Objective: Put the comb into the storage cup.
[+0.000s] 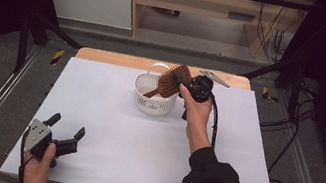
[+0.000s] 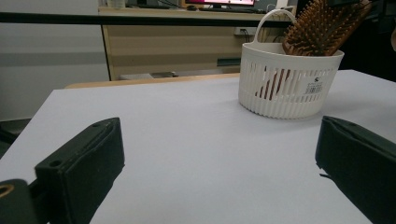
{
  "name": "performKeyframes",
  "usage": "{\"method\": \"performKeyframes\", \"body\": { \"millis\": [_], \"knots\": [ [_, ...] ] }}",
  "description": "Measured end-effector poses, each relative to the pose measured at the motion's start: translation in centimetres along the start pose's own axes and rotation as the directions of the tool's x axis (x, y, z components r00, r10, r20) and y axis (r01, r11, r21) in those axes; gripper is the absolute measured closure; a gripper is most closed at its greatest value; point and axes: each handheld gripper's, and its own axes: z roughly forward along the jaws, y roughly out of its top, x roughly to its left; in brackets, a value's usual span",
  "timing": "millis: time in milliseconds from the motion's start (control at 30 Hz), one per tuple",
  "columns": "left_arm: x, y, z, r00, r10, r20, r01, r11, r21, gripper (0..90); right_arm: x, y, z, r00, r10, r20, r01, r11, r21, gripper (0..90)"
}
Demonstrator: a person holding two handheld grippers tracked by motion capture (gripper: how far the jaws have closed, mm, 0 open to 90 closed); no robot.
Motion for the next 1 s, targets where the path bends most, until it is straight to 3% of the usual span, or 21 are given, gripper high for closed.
{"method": "performKeyframes", "body": {
  "millis": [1000],
  "knots": [
    [-0.02, -0.01, 0.0, 1.0, 0.0, 0.001, 0.0, 1.0, 0.0, 1.3, -0.55, -0.06, -0.09, 1.0, 0.004, 0.009, -0.004, 1.0, 0.007, 41.8]
  ]
}}
